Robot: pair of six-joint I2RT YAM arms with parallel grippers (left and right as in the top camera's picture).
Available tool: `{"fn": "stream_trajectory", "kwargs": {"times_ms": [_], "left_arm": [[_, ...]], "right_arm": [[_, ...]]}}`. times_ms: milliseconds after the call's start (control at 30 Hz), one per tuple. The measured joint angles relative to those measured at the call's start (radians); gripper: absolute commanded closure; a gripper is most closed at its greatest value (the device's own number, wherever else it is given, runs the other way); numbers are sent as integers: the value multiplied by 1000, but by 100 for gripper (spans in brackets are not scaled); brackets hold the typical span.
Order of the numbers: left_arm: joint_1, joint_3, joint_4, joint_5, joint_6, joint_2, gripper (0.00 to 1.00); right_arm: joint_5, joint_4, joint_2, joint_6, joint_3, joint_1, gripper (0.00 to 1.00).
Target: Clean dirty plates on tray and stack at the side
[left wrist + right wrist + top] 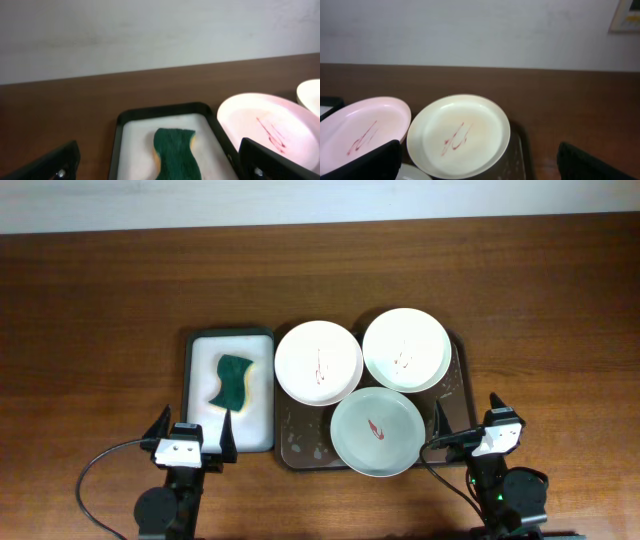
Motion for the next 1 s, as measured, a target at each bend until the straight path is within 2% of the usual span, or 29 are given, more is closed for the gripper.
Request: {"fn": "stream_trajectory", "kwargs": {"times_ms": [233, 500, 700, 800, 867, 933, 1000], "left_arm": [[0, 131, -179, 3, -11, 150, 1], [0, 433, -340, 14, -15, 465, 1], [0, 764, -597, 37, -15, 792, 1], [1, 876, -709, 42, -15, 891, 1], [1, 898, -731, 69, -15, 931, 1], [1, 899, -727, 90, -15, 957, 1], [1, 899, -649, 95, -15, 990, 1]], "right_arm": [[-27, -236, 146, 83, 163, 0, 1], [-79, -584, 532, 119, 587, 1, 1], [-94, -901, 826, 122, 920, 1, 1], [-110, -955, 906, 122, 1001, 1, 1], [-139, -955, 939, 122, 1022, 1, 1], [-156, -959, 957, 122, 1023, 1, 1], [-166, -958, 983, 122, 1023, 1, 1]]}}
